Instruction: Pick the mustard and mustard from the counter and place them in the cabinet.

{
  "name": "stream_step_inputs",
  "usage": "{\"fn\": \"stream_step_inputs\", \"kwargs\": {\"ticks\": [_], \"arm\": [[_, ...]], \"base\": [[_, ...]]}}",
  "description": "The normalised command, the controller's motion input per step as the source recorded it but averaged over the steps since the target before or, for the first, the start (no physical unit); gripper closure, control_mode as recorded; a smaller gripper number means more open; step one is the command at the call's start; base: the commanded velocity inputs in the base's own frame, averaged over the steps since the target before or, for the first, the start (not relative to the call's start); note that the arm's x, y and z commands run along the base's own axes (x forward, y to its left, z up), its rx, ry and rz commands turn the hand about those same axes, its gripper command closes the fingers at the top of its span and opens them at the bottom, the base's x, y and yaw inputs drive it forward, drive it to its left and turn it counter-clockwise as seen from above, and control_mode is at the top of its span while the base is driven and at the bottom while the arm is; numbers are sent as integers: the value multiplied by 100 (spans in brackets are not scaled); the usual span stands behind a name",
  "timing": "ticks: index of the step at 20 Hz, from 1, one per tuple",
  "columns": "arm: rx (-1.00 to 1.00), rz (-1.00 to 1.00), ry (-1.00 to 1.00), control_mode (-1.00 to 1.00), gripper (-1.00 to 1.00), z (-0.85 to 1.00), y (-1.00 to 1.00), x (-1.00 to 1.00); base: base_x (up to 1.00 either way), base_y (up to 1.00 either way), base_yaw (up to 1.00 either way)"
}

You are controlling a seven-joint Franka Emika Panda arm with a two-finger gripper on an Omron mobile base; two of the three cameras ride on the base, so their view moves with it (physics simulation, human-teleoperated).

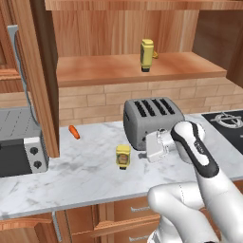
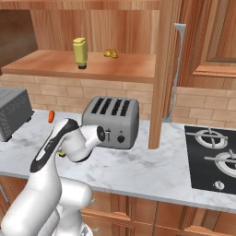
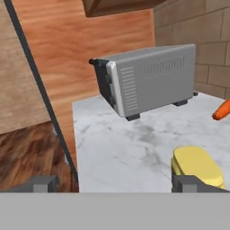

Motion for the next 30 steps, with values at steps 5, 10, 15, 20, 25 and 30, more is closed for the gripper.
{"fn": "stream_step_inputs", "kwargs": {"ticks": [5, 10, 15, 20, 25, 30], "arm": [[-2, 0, 1, -100, -100, -6, 0, 0], [-1, 0, 0, -100, -100, -11, 0, 0], [0, 0, 0, -100, -100, -17, -8, 0], [0, 0, 2, -100, -100, -20, -10, 0], [0, 0, 6, -100, -100, -25, -7, 0], [0, 0, 6, -100, -100, -24, -2, 0]], "base": [[0, 0, 0], [0, 0, 0], [0, 0, 0], [0, 0, 0], [0, 0, 0], [0, 0, 0]]}}
